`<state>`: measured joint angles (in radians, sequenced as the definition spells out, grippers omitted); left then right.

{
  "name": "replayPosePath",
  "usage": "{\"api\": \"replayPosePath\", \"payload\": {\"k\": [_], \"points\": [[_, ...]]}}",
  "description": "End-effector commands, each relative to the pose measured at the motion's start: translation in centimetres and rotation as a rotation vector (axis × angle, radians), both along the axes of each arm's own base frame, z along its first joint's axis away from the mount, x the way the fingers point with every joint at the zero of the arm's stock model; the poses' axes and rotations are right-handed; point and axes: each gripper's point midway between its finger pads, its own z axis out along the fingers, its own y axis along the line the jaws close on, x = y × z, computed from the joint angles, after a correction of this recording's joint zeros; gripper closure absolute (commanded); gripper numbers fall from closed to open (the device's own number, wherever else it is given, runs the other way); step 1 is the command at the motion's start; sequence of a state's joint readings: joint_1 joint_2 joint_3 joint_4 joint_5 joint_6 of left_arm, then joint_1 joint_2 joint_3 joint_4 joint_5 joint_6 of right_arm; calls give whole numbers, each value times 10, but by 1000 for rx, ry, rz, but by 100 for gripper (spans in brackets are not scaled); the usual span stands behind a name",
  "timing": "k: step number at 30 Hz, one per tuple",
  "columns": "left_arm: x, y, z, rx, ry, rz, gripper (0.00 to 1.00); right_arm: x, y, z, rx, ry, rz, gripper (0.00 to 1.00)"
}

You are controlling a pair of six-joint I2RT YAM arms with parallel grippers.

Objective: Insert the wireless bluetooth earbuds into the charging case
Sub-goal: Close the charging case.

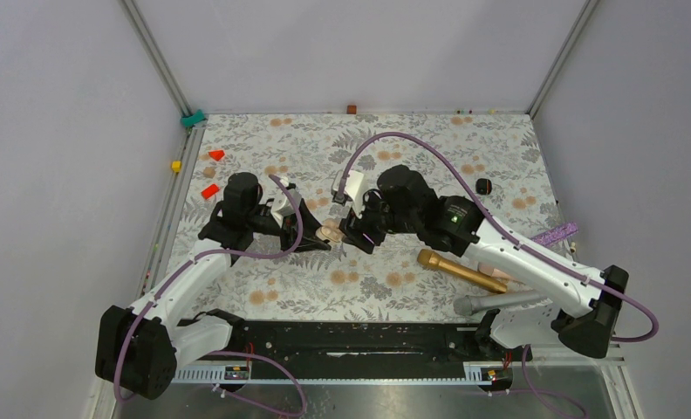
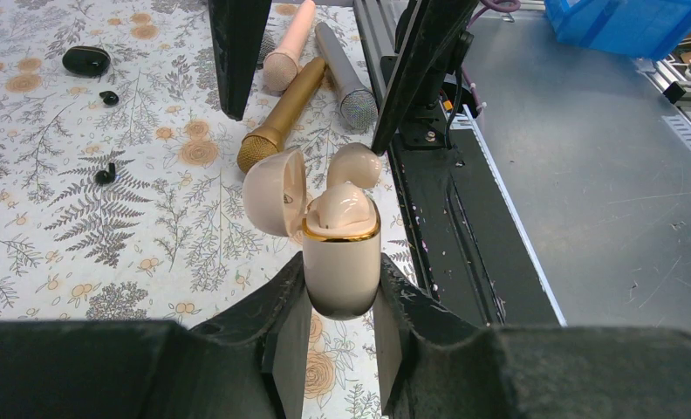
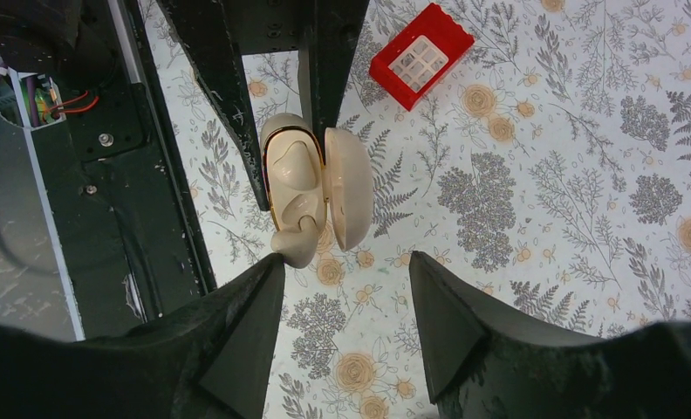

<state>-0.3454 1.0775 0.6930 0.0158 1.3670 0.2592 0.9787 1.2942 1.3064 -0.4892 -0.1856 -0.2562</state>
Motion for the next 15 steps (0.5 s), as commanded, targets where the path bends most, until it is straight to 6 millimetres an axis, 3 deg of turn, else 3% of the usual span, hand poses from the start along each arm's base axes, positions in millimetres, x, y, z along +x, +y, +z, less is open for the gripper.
{"api": "replayPosePath", "payload": {"k": [1,15], "points": [[-17,-1,17,-57,-68,-107,100,8,9,16,43,-16,-22,38],[-19,-1,17,-61,-67,-120,100,20,9,18,41,-26,-97,37]]}}
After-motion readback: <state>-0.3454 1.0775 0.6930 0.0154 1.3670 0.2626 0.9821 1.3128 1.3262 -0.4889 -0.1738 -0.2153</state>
